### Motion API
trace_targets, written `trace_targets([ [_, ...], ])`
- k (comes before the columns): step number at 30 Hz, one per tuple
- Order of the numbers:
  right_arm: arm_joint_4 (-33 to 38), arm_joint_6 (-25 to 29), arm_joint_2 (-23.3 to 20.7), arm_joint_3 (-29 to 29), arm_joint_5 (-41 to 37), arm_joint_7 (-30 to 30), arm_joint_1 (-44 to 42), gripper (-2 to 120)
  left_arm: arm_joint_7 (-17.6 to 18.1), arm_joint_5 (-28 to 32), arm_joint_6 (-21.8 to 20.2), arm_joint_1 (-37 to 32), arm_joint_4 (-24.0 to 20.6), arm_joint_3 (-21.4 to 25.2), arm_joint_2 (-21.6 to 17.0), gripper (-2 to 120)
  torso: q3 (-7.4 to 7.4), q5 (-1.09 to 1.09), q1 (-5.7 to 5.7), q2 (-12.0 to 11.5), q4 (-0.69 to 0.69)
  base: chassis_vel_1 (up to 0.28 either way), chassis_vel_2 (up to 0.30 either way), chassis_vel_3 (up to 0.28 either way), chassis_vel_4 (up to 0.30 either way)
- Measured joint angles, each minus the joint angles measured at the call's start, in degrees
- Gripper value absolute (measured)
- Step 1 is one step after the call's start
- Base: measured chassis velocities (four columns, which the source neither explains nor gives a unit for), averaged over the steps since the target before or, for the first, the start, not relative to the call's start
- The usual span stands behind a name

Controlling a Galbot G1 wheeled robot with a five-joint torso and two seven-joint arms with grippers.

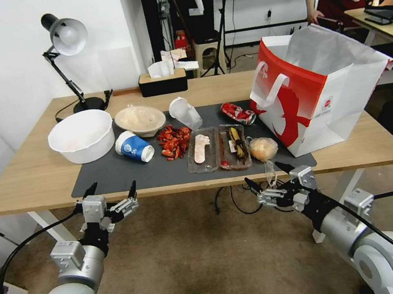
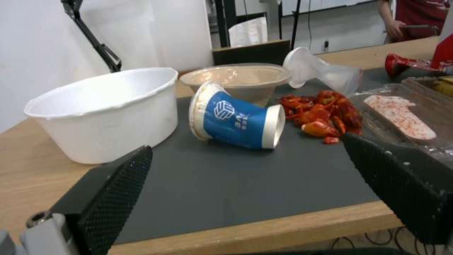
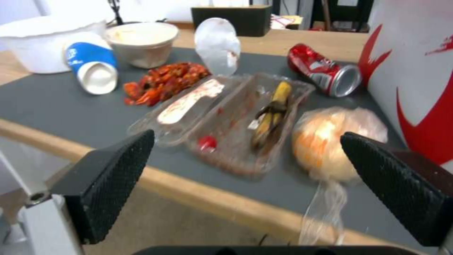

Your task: Pick up the trash from the table and place it into the takeout bag.

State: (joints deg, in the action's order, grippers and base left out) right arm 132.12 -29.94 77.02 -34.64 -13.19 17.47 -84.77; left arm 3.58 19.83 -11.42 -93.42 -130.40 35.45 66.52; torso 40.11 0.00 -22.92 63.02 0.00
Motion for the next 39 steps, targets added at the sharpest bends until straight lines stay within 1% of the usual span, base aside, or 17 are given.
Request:
trace_targets([
  [2, -0.22, -0.18, -0.3, 0.27, -0.16, -0.42, 0.45, 100, -0.02, -0.02, 0.0, -0.04, -0.04, 0.05, -0.01, 100, 0.0, -0.01, 0.0, 0.0, 0.0, 0.0, 0.0, 0.0, 0.0],
  [3, -1.69, -0.67, -1.6, 1.43, -0.9, -1.7, 2.35, 100, -0.1, -0.16, 0.02, -0.24, -0.19, 0.17, 0.0, 100, 0.0, 0.01, 0.0, 0.0, 0.01, 0.0, 0.0, 0.0, 0.0],
  [4, -1.69, -0.67, -1.6, 1.43, -0.9, -1.7, 2.35, 100, -0.1, -0.16, 0.02, -0.24, -0.19, 0.17, 0.0, 100, 0.0, 0.01, 0.0, 0.0, 0.01, 0.0, 0.0, 0.0, 0.0],
  [6, -5.08, -0.67, -3.25, 3.6, -1.1, -3.72, 4.95, 100, -0.18, -0.3, 0.09, -0.71, -0.44, 0.45, 0.02, 100, 0.0, -0.01, 0.0, 0.0, -0.01, 0.0, 0.0, 0.0, 0.0],
  [8, -5.71, -0.67, -3.5, 4.13, -1.11, -4.58, 5.52, 100, -0.2, -0.32, 0.14, -0.81, -0.47, 0.53, 0.02, 100, 0.0, -0.01, 0.0, 0.0, -0.01, 0.0, 0.0, 0.0, 0.0],
  [10, -7.43, -1.02, -3.93, 6.09, -1.22, -9.65, 8.0, 100, -0.21, -0.36, 0.17, -1.23, -0.67, 0.77, 0.13, 100, 0.0, 0.0, 0.0, 0.0, 0.01, 0.0, 0.0, 0.0, 0.0],
  [11, -7.77, -1.17, -3.95, 6.54, -1.36, -11.24, 8.61, 100, -0.2, -0.38, 0.17, -1.34, -0.68, 0.85, 0.19, 100, 0.0, 0.0, 0.0, 0.0, 0.0, 0.0, 0.0, 0.0, 0.0],
  [12, -7.77, -1.17, -3.95, 6.54, -1.36, -11.24, 8.61, 100, -0.2, -0.38, 0.17, -1.34, -0.68, 0.85, 0.19, 100, 0.0, 0.0, 0.0, 0.0, 0.0, 0.0, 0.0, 0.0, 0.0],
  [13, -8.18, -1.48, -3.9, 7.09, -1.75, -13.8, 9.62, 100, -0.17, -0.44, 0.17, -1.62, -0.74, 1.03, 0.41, 100, 0.0, 0.01, 0.0, 0.0, 0.0, 0.0, 0.0, 0.0, 0.0],
  [16, -8.53, -2.18, -3.88, 7.33, -2.04, -15.41, 10.27, 100, -0.16, -0.51, 0.17, -1.96, -0.92, 1.09, 0.67, 100, 0.0, 0.01, 0.0, 0.0, 0.0, 0.0, 0.0, 0.0, 0.0],
  [18, -9.87, -2.88, -3.94, 7.87, -2.54, -17.71, 11.51, 100, -0.05, -0.58, 0.27, -2.62, -1.1, 1.15, 1.15, 100, 0.0, 0.01, 0.0, 0.0, -0.01, 0.0, 0.0, 0.0, 0.0],
  [30, -15.24, -2.59, -3.05, 9.19, -3.17, -20.84, 15.65, 100, 0.34, -0.32, 0.68, -3.83, -1.49, 2.06, 1.62, 100, 0.0, 0.0, 0.01, 0.0, 0.0, 0.0, 0.0, 0.0, 0.0],
  [32, -17.32, -2.47, -2.5, 9.79, -3.13, -21.84, 17.14, 100, 0.36, -0.32, 1.55, -4.34, -1.31, 2.06, 1.97, 100, 0.0, -0.01, 0.01, 0.0, -0.01, 0.0, 0.0, 0.0, 0.0],
  [39, -20.81, -2.45, -1.59, 10.9, -2.58, -22.83, 19.45, 100, 0.35, -0.34, 1.94, -4.62, -0.84, 2.34, 2.25, 100, 0.0, 0.0, 0.01, 0.0, 0.0, 0.0, 0.0, 0.0, 0.0],
])
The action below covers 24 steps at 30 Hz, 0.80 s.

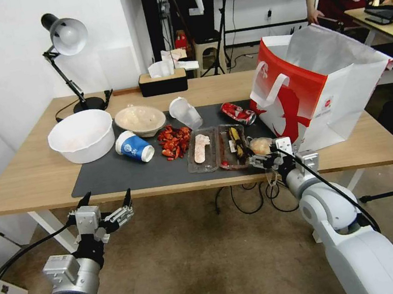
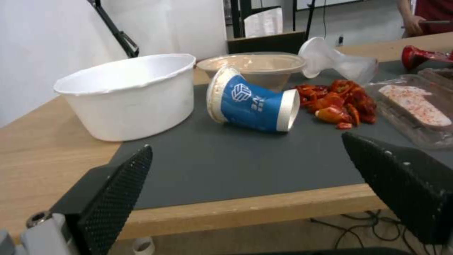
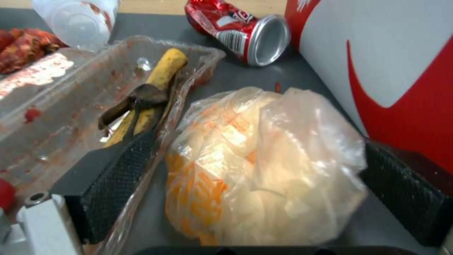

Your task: Pick up the trash from the table and place it into the takeout bag.

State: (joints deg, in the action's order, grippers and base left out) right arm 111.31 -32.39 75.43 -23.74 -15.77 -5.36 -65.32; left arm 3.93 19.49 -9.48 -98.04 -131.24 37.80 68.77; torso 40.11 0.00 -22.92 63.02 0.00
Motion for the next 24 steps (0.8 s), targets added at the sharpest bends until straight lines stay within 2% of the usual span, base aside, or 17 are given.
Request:
trace_targets([
  [11, -1.08, 0.73, 1.34, 0.51, 0.42, -0.46, -0.1, 100, 0.01, 0.0, 0.23, 0.35, 1.11, 0.19, -0.22, 100, 0.0, 0.0, 0.0, 0.0, 0.0, 0.0, 0.0, 0.0, 0.0],
  [24, 2.61, 2.21, 0.91, -2.35, -0.29, -0.59, -3.68, 100, 0.06, -0.66, 1.13, -0.1, 1.5, -0.19, -0.27, 100, 0.0, 0.0, 0.01, 0.0, -0.01, 0.0, 0.0, 0.0, 0.0],
])
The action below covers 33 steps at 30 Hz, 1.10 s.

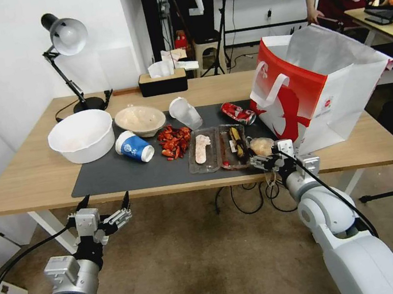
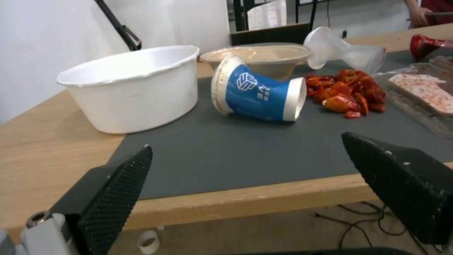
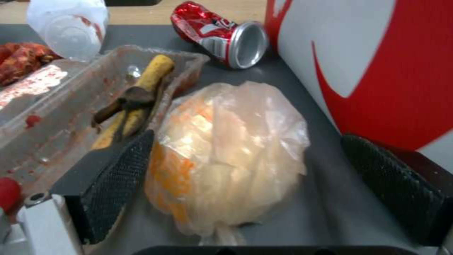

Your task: Pick up the trash from the table and place it into the takeout bag.

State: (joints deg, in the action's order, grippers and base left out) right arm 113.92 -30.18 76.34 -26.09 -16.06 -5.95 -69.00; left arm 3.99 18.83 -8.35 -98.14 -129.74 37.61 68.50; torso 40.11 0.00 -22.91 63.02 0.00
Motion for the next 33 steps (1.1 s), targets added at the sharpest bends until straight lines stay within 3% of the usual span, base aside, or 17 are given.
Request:
trace_targets([
  [14, -1.51, 0.05, -0.01, 0.22, -1.11, 0.02, 0.7, 99, -0.15, -0.59, 1.4, -1.05, 0.05, 0.29, 0.13, 100, 0.0, 0.0, 0.0, 0.01, 0.01, 0.0, 0.0, 0.0, 0.0],
  [21, -1.96, 0.13, 0.01, 0.54, -1.47, 0.04, 1.02, 80, -0.16, -0.67, 1.51, -1.27, 0.05, 0.41, 0.19, 100, 0.0, 0.0, 0.0, 0.01, 0.0, 0.0, 0.0, 0.0, 0.0],
  [33, -1.88, 0.74, -0.01, 0.39, -1.68, 0.13, 0.77, 36, -0.14, -1.24, 1.86, -1.73, 0.05, 0.49, 0.47, 100, 0.0, 0.0, 0.0, 0.0, 0.0, 0.0, 0.0, 0.0, 0.0],
])
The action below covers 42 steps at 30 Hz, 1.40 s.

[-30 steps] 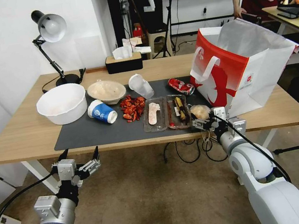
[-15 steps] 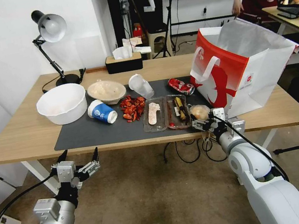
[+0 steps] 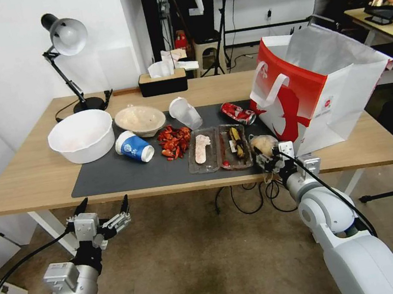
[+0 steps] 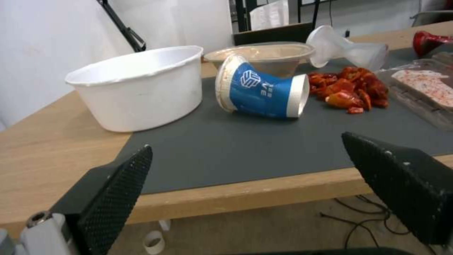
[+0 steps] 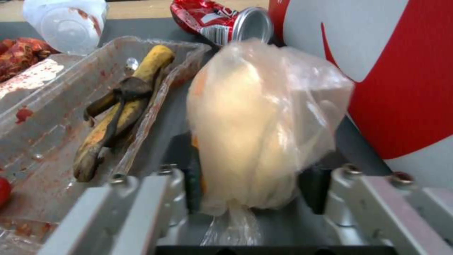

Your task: Pick up the trash from the table and place it into the takeout bag.

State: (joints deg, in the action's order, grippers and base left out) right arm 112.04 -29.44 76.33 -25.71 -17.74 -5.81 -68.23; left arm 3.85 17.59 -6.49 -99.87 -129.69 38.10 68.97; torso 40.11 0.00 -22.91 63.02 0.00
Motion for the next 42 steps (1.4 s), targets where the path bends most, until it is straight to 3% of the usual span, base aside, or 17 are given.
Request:
trace_targets([
  [3, 1.12, 0.95, -0.08, -0.07, -0.22, 0.19, -0.55, 22, 0.01, -0.18, 0.6, -0.18, -0.06, -0.01, 0.15, 100, 0.0, 0.0, 0.0, -0.01, 0.0, 0.0, 0.0, 0.0, 0.0],
  [9, 5.24, 1.32, -1.32, -0.73, -0.71, 1.39, -2.33, 8, 0.02, -0.22, 0.7, -0.31, -0.48, -0.01, 0.25, 100, 0.0, 0.0, 0.0, -0.01, 0.0, 0.0, 0.0, 0.0, 0.0],
  [21, 15.29, 2.99, -4.97, -3.51, -4.16, 8.26, -6.93, 6, 0.1, -0.21, 0.83, -0.54, -0.85, 0.73, 0.28, 100, 0.0, 0.0, -0.02, -0.01, 0.0, 0.0, 0.0, 0.0, 0.0],
  [23, 17.05, 6.49, -6.45, -4.73, -4.7, 14.49, -7.28, 6, 0.16, -0.12, 0.83, -0.58, -0.85, 1.11, 0.28, 100, 0.0, 0.01, -0.01, 0.0, -0.01, 0.0, 0.0, 0.0, 0.0],
  [24, 17.05, 6.49, -6.45, -4.73, -4.7, 14.49, -7.28, 6, 0.16, -0.12, 0.83, -0.58, -0.85, 1.11, 0.28, 100, 0.0, 0.01, -0.01, 0.0, -0.01, 0.0, 0.0, 0.0, 0.0],
  [26, 16.77, 13.68, -8.01, -6.21, -5.81, 21.69, -6.61, 6, 0.21, 0.11, 0.84, -0.55, -0.85, 1.46, 0.28, 100, 0.0, 0.0, -0.01, 0.0, 0.0, 0.0, 0.0, 0.0, 0.0],
  [29, 15.8, 19.17, -9.03, -7.05, -9.21, 23.99, -4.93, 6, 0.27, 0.28, 0.86, -0.45, -0.84, 1.62, 0.26, 100, 0.0, -0.02, -0.02, 0.0, 0.0, 0.0, 0.0, 0.0, 0.0],
  [31, 15.3, 21.86, -9.45, -7.53, -10.89, 24.01, -3.79, 6, 0.32, 0.35, 0.86, -0.39, -0.84, 1.69, 0.22, 100, 0.0, -0.01, -0.02, 0.0, 0.01, 0.0, 0.0, 0.0, 0.0],
  [33, 13.56, 26.75, -11.25, -9.29, -14.01, 19.65, 0.55, 6, 0.42, 0.52, 0.86, -0.35, -0.84, 1.88, 0.11, 100, 0.0, -0.02, -0.01, 0.0, 0.0, 0.0, 0.0, 0.0, 0.0],
  [36, 12.55, 27.67, -12.59, -10.31, -15.23, 16.47, 3.2, 6, 0.44, 0.54, 0.87, -0.4, -0.84, 1.95, 0.04, 100, 0.0, 0.0, -0.02, 0.0, 0.0, 0.0, 0.0, 0.0, 0.0],
  [37, 11.34, 27.43, -14.28, -11.23, -16.3, 13.46, 6.03, 6, 0.46, 0.56, 0.87, -0.44, -0.84, 1.97, -0.08, 100, 0.0, -0.03, -0.01, -0.01, 0.0, 0.0, 0.0, 0.0, 0.0],
  [40, 10.74, 26.73, -15.23, -11.6, -16.81, 12.09, 7.4, 6, 0.46, 0.56, 0.87, -0.45, -0.84, 1.97, -0.15, 100, 0.0, -0.04, -0.02, 0.0, 0.0, 0.0, 0.0, 0.0, 0.0],
  [42, 6.47, 20.43, -20.96, -12.61, -19.85, 5.1, 13.83, 6, 0.48, 0.58, 0.87, -0.3, -0.77, 1.83, -0.41, 100, 0.0, 0.01, -0.02, 0.0, 0.01, 0.0, 0.0, 0.0, 0.0],
])
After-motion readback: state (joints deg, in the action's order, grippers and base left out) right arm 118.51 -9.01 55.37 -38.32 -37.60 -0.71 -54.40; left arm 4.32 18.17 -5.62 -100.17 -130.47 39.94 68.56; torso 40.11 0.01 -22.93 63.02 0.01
